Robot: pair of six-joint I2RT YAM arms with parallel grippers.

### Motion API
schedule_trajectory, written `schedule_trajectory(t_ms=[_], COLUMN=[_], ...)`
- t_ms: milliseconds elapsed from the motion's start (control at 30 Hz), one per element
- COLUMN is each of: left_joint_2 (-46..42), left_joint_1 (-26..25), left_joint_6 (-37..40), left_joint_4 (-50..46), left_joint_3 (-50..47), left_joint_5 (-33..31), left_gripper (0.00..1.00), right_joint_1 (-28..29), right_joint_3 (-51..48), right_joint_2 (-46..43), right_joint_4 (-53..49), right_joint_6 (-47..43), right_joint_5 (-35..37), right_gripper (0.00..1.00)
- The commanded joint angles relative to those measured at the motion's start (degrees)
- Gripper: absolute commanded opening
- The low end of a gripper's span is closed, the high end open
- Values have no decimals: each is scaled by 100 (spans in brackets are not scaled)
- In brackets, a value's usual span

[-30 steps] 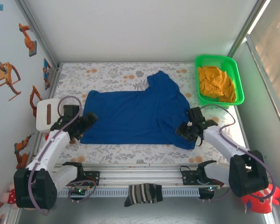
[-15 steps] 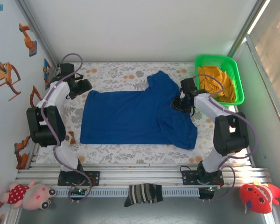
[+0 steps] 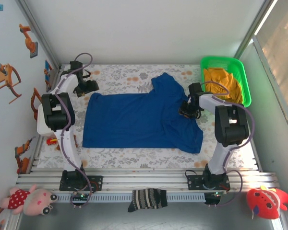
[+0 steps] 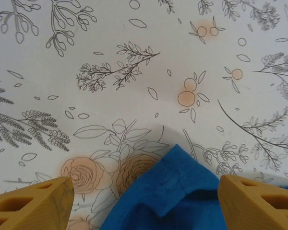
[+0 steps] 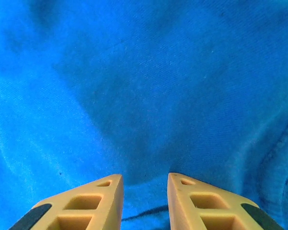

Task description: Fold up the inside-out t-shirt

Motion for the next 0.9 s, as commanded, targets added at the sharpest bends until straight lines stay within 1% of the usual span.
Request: schedule_trajectory(t_ms=[0, 133, 167, 267, 333, 400, 433, 467, 600, 633, 867], left_joint_2=[215, 359, 393, 466, 495, 510, 515, 499, 299, 215, -447], left_joint_1=[-49, -84, -102, -124, -135, -146, -146, -140, -96, -65, 173], left_joint_6=[237, 228, 228, 198, 160, 117, 80, 29, -292, -405, -1360], left_joint_4=[-425, -431, -424, -401, -360, -347, -329, -309, -48, 67, 1026], left_joint_3=[247, 274, 284, 294, 295, 302, 290, 270, 68, -10, -762], left_joint_5=[23, 148, 173, 295, 301, 312, 299, 279, 244, 231, 313], left_gripper=[77, 72, 69, 55, 50, 36, 27, 20, 1, 0, 0], right_joint_1=[-66, -121, -135, -148, -160, -174, -190, -191, -222, -227, -252], right_joint_3=[48, -65, -88, -108, -127, -141, -154, -171, -157, -155, -66], right_joint_2=[147, 183, 192, 218, 223, 227, 227, 218, 234, 236, 295], right_joint_4=[84, 193, 214, 217, 225, 226, 226, 234, 193, 166, 37], right_joint_6=[187, 305, 325, 354, 380, 416, 443, 479, 624, 646, 820], right_joint_5=[-30, -44, -37, -30, -9, -2, 5, 4, 6, 9, 74], right_gripper=[29, 29, 29, 29, 29, 29, 29, 29, 29, 29, 29])
